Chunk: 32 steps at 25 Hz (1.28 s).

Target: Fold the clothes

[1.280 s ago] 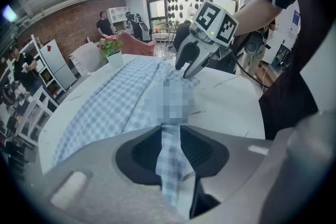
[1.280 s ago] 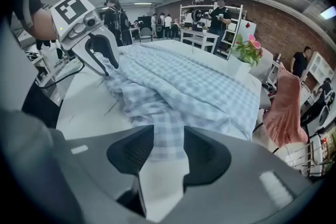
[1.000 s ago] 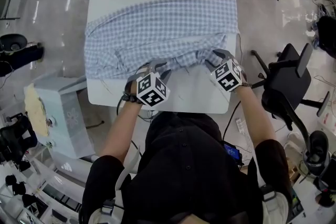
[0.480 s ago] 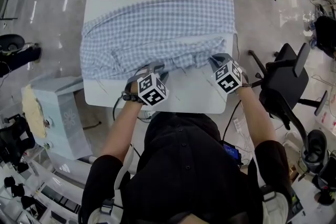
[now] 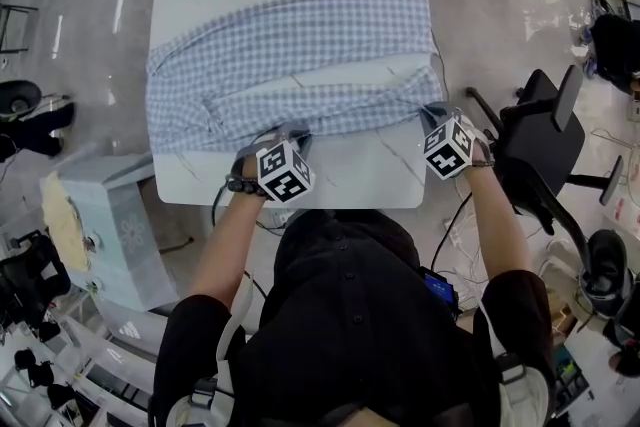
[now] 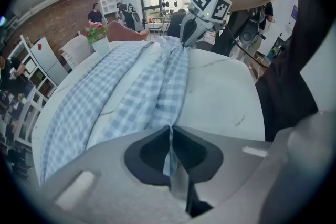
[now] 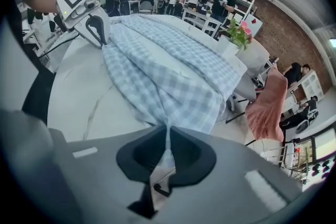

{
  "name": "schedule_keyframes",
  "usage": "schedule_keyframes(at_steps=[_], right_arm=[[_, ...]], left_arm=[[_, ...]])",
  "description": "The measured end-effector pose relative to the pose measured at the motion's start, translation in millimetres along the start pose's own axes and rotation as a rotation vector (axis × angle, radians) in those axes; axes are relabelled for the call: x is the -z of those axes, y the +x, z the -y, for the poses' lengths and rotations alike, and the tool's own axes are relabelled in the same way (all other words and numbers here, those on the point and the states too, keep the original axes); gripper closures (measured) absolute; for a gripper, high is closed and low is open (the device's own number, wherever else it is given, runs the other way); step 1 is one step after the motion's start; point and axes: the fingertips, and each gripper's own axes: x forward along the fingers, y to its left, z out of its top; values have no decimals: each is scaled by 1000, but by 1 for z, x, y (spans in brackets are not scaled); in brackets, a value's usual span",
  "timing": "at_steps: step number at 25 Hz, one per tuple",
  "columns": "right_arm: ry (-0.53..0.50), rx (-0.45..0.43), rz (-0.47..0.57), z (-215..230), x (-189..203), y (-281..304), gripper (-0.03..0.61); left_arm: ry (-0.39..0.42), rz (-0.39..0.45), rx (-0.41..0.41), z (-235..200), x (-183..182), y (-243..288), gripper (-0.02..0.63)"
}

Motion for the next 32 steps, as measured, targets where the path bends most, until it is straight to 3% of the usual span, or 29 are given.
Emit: schedule_keyframes(at_steps=[9, 20, 27, 32], right_arm=[[33, 34, -51, 9, 47, -13, 557], [164, 22, -123, -10, 113, -31, 557], [191, 35, -140, -21, 130, -37, 557], [237, 9, -120, -33, 134, -39, 555]], left_arm=[[77, 22, 98, 41, -29, -9, 595], [195, 17, 212, 95, -45, -5, 594], [175, 24, 272, 106, -48, -7, 594], [215, -17, 351, 120, -42, -11, 594]])
